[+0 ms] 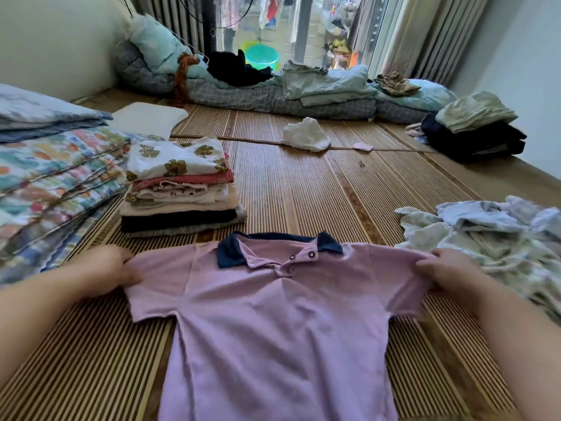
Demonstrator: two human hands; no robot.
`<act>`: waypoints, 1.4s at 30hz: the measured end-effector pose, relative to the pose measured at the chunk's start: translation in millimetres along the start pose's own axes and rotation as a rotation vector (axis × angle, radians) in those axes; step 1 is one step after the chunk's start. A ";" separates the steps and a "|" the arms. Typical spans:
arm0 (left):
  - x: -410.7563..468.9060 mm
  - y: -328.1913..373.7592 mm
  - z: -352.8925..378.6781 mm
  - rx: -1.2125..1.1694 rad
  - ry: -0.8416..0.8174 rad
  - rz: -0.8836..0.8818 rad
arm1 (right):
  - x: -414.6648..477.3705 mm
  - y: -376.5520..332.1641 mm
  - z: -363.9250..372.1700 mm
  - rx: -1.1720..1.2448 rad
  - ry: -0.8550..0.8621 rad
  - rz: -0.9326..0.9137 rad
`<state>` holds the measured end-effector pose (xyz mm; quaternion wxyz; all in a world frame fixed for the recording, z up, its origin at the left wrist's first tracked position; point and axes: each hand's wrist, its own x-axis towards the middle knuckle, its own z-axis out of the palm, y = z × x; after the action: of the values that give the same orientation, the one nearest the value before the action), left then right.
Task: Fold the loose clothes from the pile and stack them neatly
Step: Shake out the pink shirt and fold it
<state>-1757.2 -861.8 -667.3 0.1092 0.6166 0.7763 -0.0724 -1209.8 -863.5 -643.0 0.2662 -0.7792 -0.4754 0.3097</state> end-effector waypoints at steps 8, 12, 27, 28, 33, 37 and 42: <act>-46.2 15.0 20.8 -0.195 0.273 0.071 | -44.9 -17.2 15.2 -0.303 0.193 -0.182; -118.6 71.5 24.5 -0.267 0.242 0.472 | -108.2 -20.7 42.7 -0.389 -0.004 -0.382; -237.9 115.6 64.5 -0.080 0.035 0.658 | -238.5 22.8 88.9 -0.729 -0.207 -0.644; -238.3 110.3 62.9 -0.062 0.058 0.635 | -237.7 26.4 85.8 -0.714 -0.184 -0.616; -251.3 101.7 59.8 0.008 0.118 0.577 | -243.9 37.9 80.6 -0.771 -0.228 -0.615; -257.0 110.4 68.8 0.114 0.217 0.522 | -250.0 39.6 79.4 -0.575 -0.210 -0.523; -260.3 108.3 57.4 -0.235 0.229 0.358 | -248.9 43.9 61.6 -0.474 -0.065 -0.415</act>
<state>-1591.1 -1096.3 -653.0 0.1027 0.7315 0.6652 0.1092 -1318.4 -1099.4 -658.1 0.1194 -0.6956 -0.6915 0.1539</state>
